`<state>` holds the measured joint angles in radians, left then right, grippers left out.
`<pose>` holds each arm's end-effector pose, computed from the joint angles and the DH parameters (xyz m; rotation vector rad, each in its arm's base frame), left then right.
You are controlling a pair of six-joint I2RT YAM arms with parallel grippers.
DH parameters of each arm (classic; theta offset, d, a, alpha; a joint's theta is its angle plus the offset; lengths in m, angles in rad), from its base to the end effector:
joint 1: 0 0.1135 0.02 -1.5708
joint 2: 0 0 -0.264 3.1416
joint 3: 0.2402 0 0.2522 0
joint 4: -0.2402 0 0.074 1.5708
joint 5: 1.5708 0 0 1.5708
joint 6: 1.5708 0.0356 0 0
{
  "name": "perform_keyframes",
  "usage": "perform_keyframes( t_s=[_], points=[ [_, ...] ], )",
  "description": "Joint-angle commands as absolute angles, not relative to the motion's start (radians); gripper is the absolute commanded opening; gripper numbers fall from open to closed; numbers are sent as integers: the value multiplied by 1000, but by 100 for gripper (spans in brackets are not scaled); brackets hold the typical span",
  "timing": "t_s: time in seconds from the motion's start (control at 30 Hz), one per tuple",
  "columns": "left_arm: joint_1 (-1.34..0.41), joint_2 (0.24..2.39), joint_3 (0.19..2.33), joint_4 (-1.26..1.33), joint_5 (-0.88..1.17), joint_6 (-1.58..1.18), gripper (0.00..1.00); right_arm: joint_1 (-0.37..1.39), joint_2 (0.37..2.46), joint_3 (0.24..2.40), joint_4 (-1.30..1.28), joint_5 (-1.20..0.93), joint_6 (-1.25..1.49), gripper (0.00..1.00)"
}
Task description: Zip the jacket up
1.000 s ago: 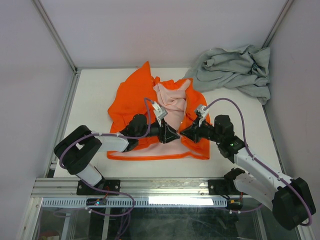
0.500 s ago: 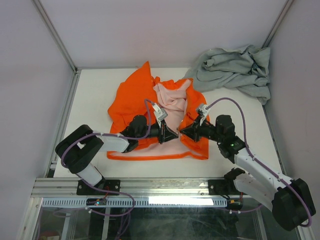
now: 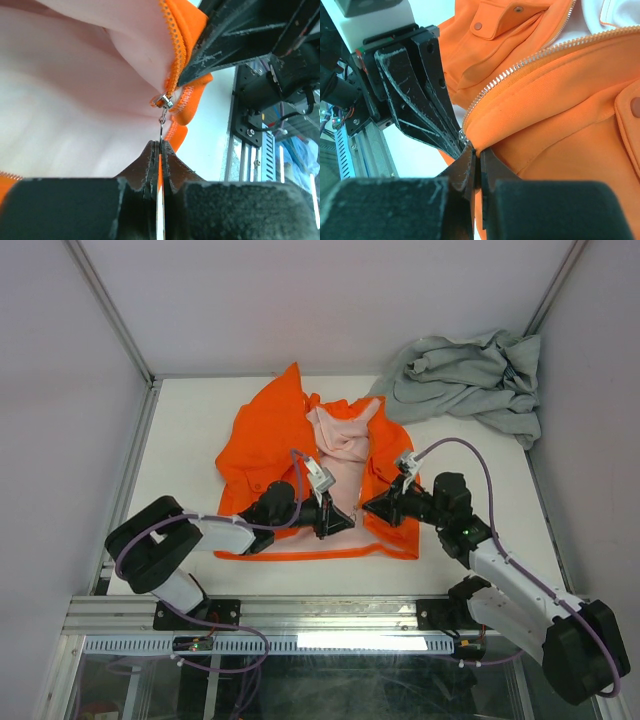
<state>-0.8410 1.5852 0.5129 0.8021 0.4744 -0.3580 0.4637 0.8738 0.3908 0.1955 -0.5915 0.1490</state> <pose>0.1849 -0.2310 0.1628 0.8251 1.8310 -1.2420 0.1652 0.1048 0.2259 -0.7147 1.7834 0.9663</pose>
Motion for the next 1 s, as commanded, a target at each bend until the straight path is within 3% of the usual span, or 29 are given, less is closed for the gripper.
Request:
perform_keyframes(
  t_s=[0.0,0.03,0.13,0.3,0.5,0.73,0.97],
  points=[
    [-850,1489,489,643,353,-404,0,443,863,410,338,-606,159,0],
    [-851,1461,502,591,311,-413,1,443,865,403,339,-606,156,0],
    [-850,1364,562,374,178,-442,20,442,862,382,341,-600,151,0],
    [-850,1330,712,-43,-84,-604,38,442,855,359,333,-562,144,0],
    [-850,1348,833,-302,-161,-722,57,442,838,328,345,-520,158,0],
    [-861,1519,1032,-548,-213,-769,60,441,822,297,371,-490,186,0],
    [-887,1728,1234,-725,-301,-797,57,441,776,276,369,-484,208,0]
  ],
)
